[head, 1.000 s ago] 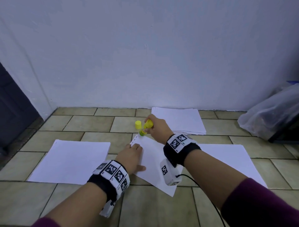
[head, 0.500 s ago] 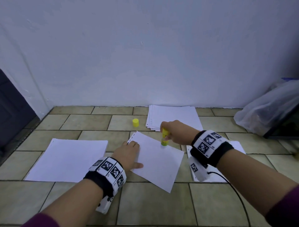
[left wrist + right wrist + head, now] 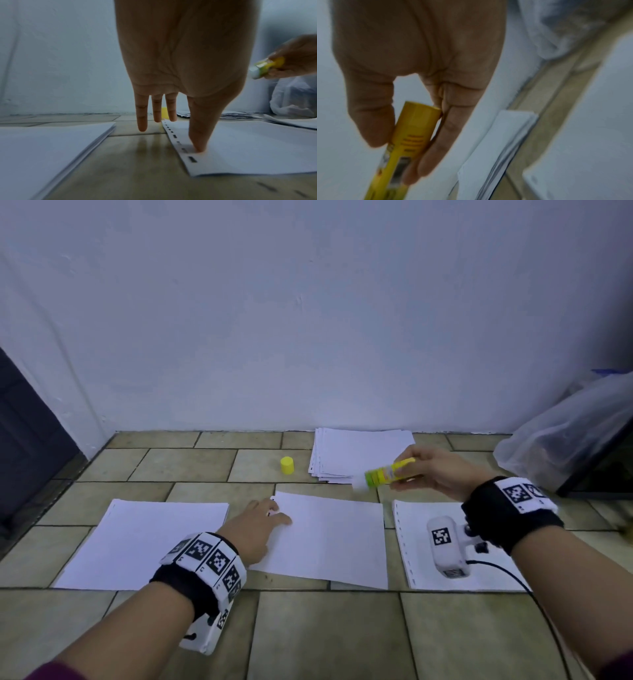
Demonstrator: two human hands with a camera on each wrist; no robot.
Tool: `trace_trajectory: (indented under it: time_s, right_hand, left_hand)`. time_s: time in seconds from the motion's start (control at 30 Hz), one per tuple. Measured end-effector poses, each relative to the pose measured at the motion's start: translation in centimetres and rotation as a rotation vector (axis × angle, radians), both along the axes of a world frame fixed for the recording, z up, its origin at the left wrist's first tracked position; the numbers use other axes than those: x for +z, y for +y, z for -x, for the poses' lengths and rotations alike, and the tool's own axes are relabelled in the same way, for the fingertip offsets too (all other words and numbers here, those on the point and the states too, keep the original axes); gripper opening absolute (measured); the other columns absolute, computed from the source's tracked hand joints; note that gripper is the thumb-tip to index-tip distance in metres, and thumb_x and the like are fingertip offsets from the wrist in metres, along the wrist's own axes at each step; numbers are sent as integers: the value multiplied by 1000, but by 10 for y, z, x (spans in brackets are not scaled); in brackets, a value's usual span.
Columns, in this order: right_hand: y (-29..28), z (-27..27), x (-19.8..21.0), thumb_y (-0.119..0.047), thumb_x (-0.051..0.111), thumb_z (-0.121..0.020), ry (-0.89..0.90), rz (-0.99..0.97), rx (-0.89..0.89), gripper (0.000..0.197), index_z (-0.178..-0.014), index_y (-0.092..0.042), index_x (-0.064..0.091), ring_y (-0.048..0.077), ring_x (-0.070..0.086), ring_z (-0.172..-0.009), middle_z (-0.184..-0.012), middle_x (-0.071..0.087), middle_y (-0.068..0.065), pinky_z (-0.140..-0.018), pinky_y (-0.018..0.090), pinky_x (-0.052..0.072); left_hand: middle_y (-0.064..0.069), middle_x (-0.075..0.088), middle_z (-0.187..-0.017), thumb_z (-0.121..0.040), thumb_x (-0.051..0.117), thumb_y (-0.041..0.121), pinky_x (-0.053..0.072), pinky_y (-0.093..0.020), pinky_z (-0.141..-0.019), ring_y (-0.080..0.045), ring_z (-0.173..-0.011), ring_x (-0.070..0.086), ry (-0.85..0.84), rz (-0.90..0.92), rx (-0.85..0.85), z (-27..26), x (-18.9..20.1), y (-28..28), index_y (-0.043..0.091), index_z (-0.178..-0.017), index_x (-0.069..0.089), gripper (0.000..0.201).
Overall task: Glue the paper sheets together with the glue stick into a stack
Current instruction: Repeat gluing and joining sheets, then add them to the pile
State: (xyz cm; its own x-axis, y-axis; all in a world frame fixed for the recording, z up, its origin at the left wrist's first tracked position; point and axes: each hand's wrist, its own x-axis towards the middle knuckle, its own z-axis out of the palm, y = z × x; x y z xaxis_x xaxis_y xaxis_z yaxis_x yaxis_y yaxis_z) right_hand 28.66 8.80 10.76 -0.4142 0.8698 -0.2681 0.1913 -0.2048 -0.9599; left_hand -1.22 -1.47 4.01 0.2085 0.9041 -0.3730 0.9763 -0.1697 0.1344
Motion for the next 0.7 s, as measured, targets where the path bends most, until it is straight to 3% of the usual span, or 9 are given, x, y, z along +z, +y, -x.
trace_trajectory:
  time_s: [0.1, 0.2, 0.27, 0.37, 0.47, 0.6, 0.7]
  right_hand:
    - [0, 15, -11, 4, 42, -93, 361, 168, -112, 16, -82, 1, 53, 25, 71, -72, -82, 64, 21, -66, 26, 59]
    - [1, 40, -26, -11, 45, -96, 423, 231, -91, 19, -93, 0, 60, 19, 69, -68, -82, 69, 12, -64, 26, 57]
    - [3, 62, -37, -11, 52, -93, 302, 146, -50, 15, -100, -8, 64, 14, 64, -68, -89, 71, 4, -63, 23, 51]
    - [11, 96, -54, 2, 67, -81, 28, -59, -96, 25, -104, -7, 62, 14, 60, -66, -85, 68, 3, -56, 19, 43]
    - [19, 127, -64, -2, 77, -71, -245, -282, -116, 30, -96, -12, 65, 18, 63, -79, -86, 67, 4, -69, 26, 49]
    - [19, 158, -68, -8, 72, -74, -503, -476, 2, 37, -110, -12, 63, 16, 57, -87, -97, 64, 2, -67, 21, 41]
    - [19, 171, -72, -6, 70, -76, -594, -526, 78, 47, -121, -13, 60, 25, 61, -99, -108, 66, 10, -82, 29, 50]
  left_hand:
    - [2, 20, -152, -91, 55, 10, 33, -25, -104, -17, -138, 24, -70, 30, 68, 7, -1, -1, 21, -145, 30, 61]
    - [1, 27, -148, -90, 61, 23, 31, -22, -101, -16, -132, 31, -103, 25, 100, 11, -3, -2, 14, -142, 31, 61]
    - [3, 22, -150, -88, 64, 29, 31, -22, -103, -15, -134, 31, -133, 17, 113, 12, -5, -4, 16, -143, 31, 66]
    - [2, 12, -152, -86, 69, 29, 28, -20, -108, -14, -139, 27, -205, 22, 143, 14, -8, -5, 22, -146, 32, 71]
    - [4, 18, -152, -85, 70, 29, 25, -18, -107, -13, -138, 29, -255, 26, 153, 17, -10, -6, 24, -146, 34, 71]
    - [5, 21, -149, -82, 73, 30, 26, -20, -107, -13, -136, 29, -279, 13, 158, 21, -12, -3, 24, -142, 37, 71]
    - [5, 18, -149, -81, 74, 30, 26, -19, -107, -13, -137, 27, -292, 3, 155, 22, -14, -3, 24, -142, 38, 71]
